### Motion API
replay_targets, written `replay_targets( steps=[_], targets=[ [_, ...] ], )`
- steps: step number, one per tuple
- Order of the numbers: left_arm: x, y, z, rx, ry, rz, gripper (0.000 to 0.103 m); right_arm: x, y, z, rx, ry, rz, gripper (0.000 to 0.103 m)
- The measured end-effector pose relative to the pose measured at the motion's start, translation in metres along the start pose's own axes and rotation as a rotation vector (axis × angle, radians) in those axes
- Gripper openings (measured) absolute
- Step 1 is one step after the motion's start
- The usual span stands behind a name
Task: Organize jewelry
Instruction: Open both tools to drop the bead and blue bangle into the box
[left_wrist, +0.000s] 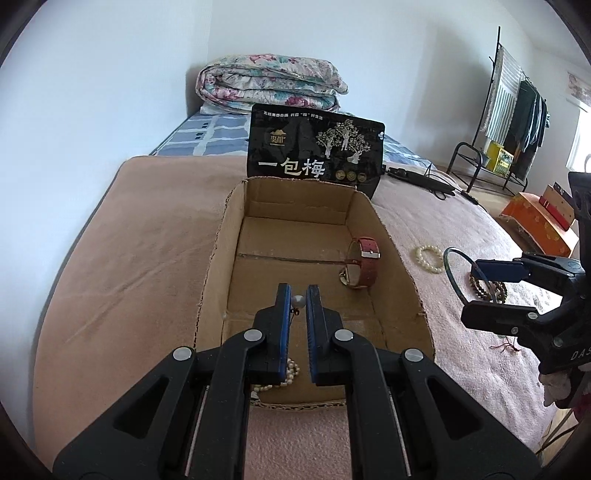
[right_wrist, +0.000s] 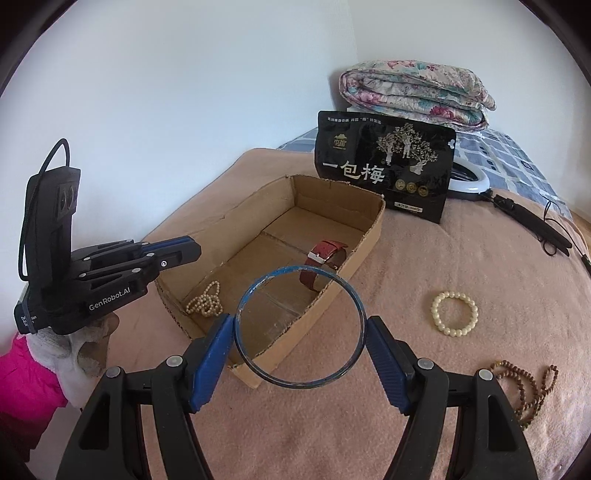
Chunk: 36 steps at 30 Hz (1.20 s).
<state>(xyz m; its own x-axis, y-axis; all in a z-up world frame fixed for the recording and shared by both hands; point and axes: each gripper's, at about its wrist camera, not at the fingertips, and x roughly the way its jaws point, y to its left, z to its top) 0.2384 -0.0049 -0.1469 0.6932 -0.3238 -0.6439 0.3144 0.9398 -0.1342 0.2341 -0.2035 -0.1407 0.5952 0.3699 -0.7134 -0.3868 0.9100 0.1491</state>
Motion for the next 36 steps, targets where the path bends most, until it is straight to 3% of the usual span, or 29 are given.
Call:
replay_targets(
  steps=[15,19,22,36],
  targets=[
    [0.008,0.008,0.000,0.009,0.025,0.036,0.006,0.036,0.020,0.011,-0.016,0.019,0.018,0.075],
    [0.009,0.010,0.001,0.000,0.029,0.043,0.007,0.036,0.024,0.012,-0.027,0.015,0.004,0.089],
    [0.007,0.011,0.001,-0.009,0.022,0.048,0.031,0.032,0.022,0.012,-0.017,0.003,0.011,0.089],
    [0.003,0.010,0.001,-0.021,0.020,0.045,0.032,0.018,0.007,0.004,0.026,-0.010,-0.007,0.089]
  ],
)
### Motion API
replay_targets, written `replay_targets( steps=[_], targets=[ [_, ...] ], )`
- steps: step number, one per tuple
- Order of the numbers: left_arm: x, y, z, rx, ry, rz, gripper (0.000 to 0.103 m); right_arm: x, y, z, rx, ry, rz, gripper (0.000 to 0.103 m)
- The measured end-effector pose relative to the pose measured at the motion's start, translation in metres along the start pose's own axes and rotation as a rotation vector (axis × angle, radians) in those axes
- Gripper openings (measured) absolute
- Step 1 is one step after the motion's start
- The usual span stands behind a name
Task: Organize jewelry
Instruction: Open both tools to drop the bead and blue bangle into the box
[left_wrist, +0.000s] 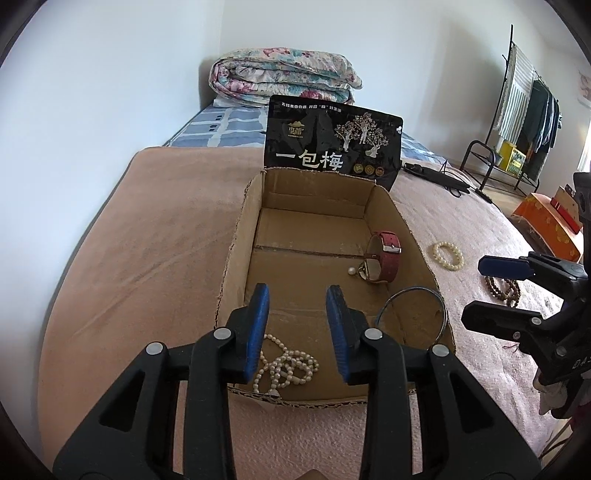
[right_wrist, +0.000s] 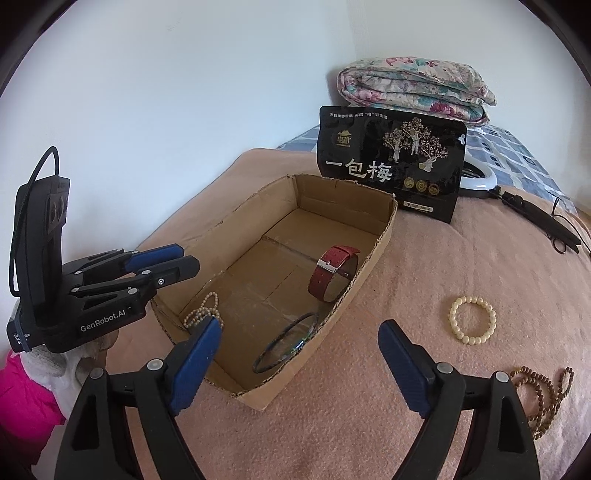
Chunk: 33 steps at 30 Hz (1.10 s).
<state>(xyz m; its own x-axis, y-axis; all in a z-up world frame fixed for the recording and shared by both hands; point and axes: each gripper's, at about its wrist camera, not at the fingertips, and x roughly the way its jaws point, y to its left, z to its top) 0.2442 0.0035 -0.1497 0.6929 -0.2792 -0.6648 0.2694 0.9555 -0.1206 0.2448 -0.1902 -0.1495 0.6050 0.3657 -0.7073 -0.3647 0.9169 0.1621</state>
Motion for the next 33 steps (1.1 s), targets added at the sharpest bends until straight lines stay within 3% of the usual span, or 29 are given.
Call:
replay_targets(
  steps=[21,25,33],
  targets=[
    [-0.039,-0.037,0.007,0.028,-0.044,-0.022,0.032,-0.053,-0.027,-0.016,0.046,-0.068,-0.058,0.094],
    [-0.046,-0.051,0.008,0.039,-0.059,-0.038,0.051,-0.074,-0.039,-0.025,0.058,-0.112,-0.095,0.103],
    [-0.053,-0.090,0.008,0.082,-0.061,-0.096,0.052,-0.115,-0.075,-0.048,0.107,-0.140,-0.172,0.103]
  ],
)
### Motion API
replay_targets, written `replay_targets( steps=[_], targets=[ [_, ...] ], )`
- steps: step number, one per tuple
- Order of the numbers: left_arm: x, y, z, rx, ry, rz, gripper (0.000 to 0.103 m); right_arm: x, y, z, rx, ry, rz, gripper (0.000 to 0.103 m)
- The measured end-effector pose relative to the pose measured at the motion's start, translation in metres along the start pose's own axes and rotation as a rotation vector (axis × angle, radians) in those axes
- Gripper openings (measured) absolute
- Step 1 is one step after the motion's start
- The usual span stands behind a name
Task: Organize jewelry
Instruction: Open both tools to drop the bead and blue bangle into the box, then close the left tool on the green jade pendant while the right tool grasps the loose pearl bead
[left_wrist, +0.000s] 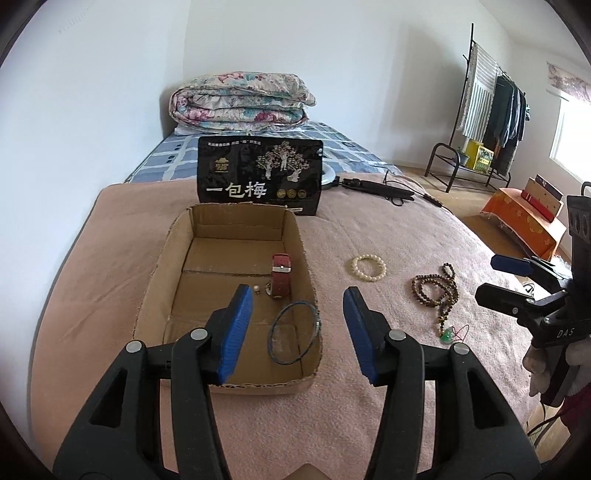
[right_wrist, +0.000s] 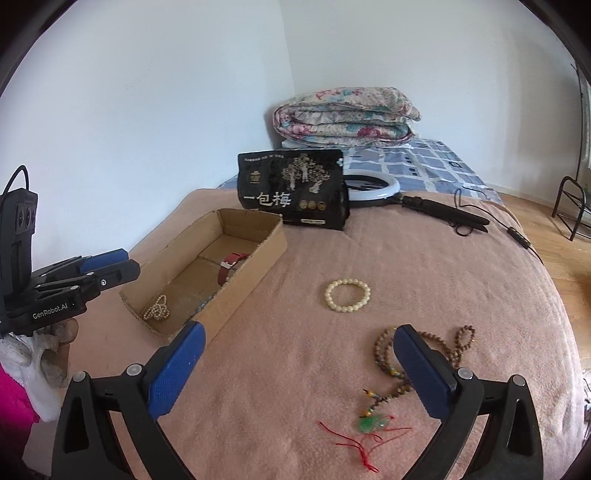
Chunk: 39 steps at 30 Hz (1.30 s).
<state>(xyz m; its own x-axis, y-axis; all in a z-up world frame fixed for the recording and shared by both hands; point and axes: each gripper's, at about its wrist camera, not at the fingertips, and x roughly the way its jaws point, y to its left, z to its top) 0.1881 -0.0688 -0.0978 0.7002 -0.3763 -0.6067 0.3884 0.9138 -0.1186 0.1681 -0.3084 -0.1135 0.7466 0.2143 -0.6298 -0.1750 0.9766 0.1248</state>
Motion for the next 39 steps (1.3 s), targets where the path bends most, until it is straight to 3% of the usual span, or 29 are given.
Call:
replay_targets(
  steps=[9,18,28,36,39],
  targets=[
    [0.009,-0.051,-0.001,0.059,0.028,-0.080,0.052,-0.043,-0.077,-0.029,0.094,-0.024,-0.176,0.103],
    [0.034,-0.093,-0.011,0.085,0.087,-0.157,0.052,-0.072,-0.150,-0.061,0.192,0.000,-0.292,0.103],
    [0.061,-0.133,-0.033,0.103,0.170,-0.248,0.052,-0.080,-0.187,-0.082,0.228,0.045,-0.327,0.103],
    [0.076,-0.165,-0.053,0.168,0.233,-0.335,0.051,-0.070,-0.196,-0.103,0.201,0.105,-0.293,0.100],
    [0.087,-0.174,-0.059,0.180,0.269,-0.357,0.039,-0.062,-0.197,-0.108,0.191,0.132,-0.271,0.092]
  ],
)
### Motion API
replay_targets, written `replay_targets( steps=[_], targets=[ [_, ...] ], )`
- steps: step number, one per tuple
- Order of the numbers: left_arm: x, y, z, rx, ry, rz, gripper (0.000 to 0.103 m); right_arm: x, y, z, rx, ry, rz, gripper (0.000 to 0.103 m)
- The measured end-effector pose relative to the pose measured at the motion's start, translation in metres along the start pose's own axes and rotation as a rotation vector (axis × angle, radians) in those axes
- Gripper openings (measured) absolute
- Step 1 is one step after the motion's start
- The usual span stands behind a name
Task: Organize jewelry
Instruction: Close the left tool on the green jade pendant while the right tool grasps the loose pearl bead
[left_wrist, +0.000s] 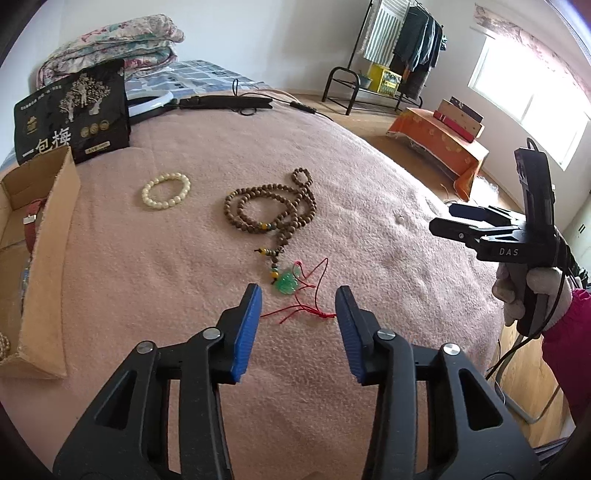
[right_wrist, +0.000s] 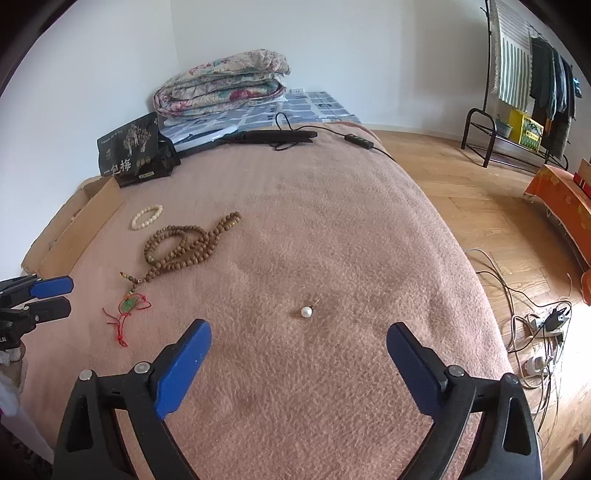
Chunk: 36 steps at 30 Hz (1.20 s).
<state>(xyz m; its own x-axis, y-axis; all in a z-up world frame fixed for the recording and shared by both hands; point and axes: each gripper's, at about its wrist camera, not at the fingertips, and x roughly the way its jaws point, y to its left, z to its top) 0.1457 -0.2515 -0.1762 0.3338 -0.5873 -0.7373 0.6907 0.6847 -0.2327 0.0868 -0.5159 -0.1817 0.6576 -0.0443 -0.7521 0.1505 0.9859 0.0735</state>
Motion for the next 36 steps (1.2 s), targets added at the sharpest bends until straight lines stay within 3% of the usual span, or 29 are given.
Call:
replay_targets(
  steps=[5,15,20,28,36],
  targets=[
    [0.019,-0.004,0.000,-0.001,0.041,-0.038,0.035,0.014,-0.005,-0.001,0.005,0.035,0.026,0.081],
    [0.052,-0.003,0.007,0.012,0.081,-0.016,0.035,0.035,-0.007,0.003,0.002,0.076,0.059,0.063],
    [0.059,-0.007,0.013,0.040,0.086,-0.026,0.028,0.042,-0.005,0.005,-0.006,0.085,0.069,0.059],
    [0.071,-0.007,0.016,0.080,0.104,0.040,0.028,0.051,-0.002,0.008,-0.008,0.102,0.087,0.053],
    [0.077,-0.005,0.010,0.089,0.109,0.049,0.027,0.061,-0.003,0.011,-0.002,0.116,0.079,0.043]
  ],
)
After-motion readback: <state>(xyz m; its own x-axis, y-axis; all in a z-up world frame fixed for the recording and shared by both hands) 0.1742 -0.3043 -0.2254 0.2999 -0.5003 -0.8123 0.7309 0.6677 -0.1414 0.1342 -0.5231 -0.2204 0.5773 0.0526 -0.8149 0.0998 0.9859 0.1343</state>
